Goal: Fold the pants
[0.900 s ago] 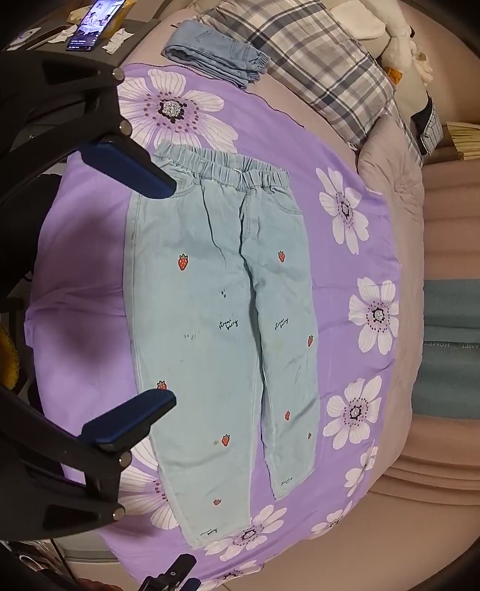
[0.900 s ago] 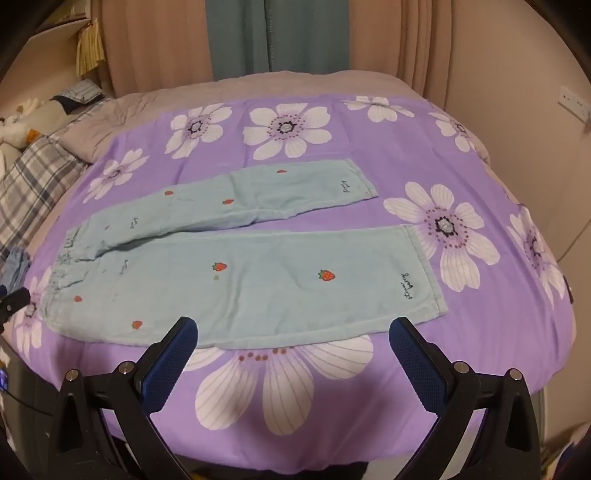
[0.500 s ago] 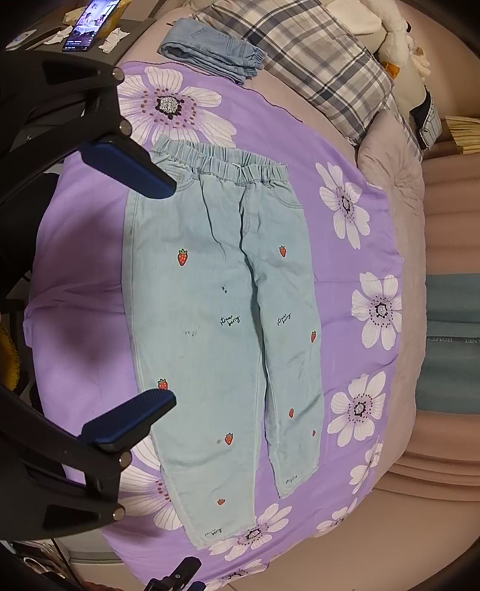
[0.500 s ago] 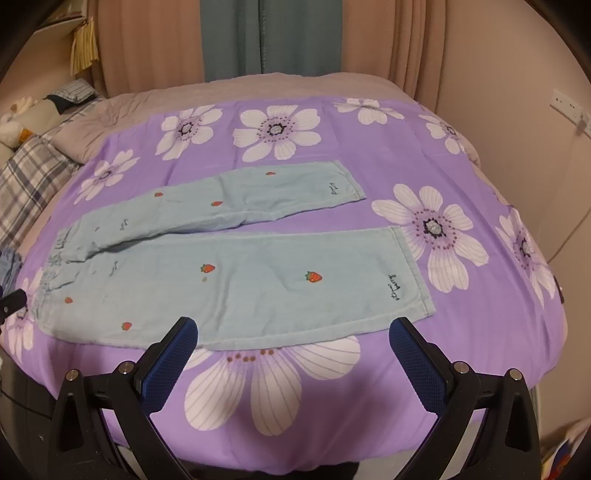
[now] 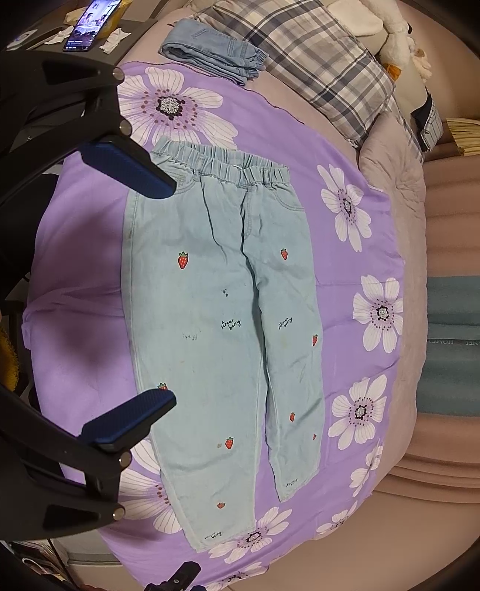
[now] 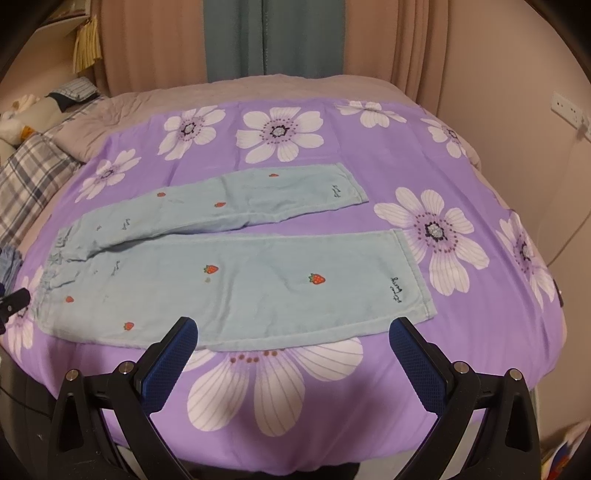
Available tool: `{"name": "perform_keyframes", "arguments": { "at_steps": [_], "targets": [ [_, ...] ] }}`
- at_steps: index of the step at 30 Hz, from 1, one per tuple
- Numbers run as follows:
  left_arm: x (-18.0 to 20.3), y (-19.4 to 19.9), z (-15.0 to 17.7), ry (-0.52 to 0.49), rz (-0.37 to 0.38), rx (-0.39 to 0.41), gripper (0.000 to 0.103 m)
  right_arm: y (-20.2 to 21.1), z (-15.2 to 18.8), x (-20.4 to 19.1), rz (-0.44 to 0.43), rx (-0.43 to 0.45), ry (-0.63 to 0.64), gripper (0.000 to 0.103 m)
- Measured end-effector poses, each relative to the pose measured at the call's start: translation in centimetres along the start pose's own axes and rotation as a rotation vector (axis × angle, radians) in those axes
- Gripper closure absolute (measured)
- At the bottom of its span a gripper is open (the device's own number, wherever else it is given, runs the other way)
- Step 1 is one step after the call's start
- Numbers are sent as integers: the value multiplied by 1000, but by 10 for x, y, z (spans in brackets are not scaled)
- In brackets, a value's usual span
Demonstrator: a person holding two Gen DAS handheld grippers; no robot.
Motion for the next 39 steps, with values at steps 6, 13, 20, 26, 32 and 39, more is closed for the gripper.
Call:
{"name": "perform_keyframes", "arguments": {
  "at_steps": [6, 13, 20, 26, 32, 39],
  "targets": [
    [-1, 1, 0, -5, -6, -11, 0, 1, 1, -1, -26, 38, -8, 0],
    [-4, -2, 2, -10, -14, -30, 0, -3, 2, -5, -19, -12, 2, 0],
    [-5, -5, 1, 1, -8, -56, 0, -2, 1, -7, -26, -17, -1, 0],
    [-19, -24, 2, 103, 63, -98, 0, -12, 6, -15, 36, 23, 106, 0],
    [-65, -64, 20, 329, 5, -191, 0, -52, 25, -65, -80, -6, 289, 0],
    [-116, -91, 55, 535, 64, -177, 1, -91, 73, -151, -212, -63, 659, 4]
  ]
}}
Point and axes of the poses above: each gripper's, at about its wrist camera, not at the fingertips, and y roughly against the way its jaws point, x to its right, z to its underside, the point moved 1 cm from there along -y, roughly the way its jaws point, and after that the axes turned 8 degrees about -z, right-handed, at the moved point
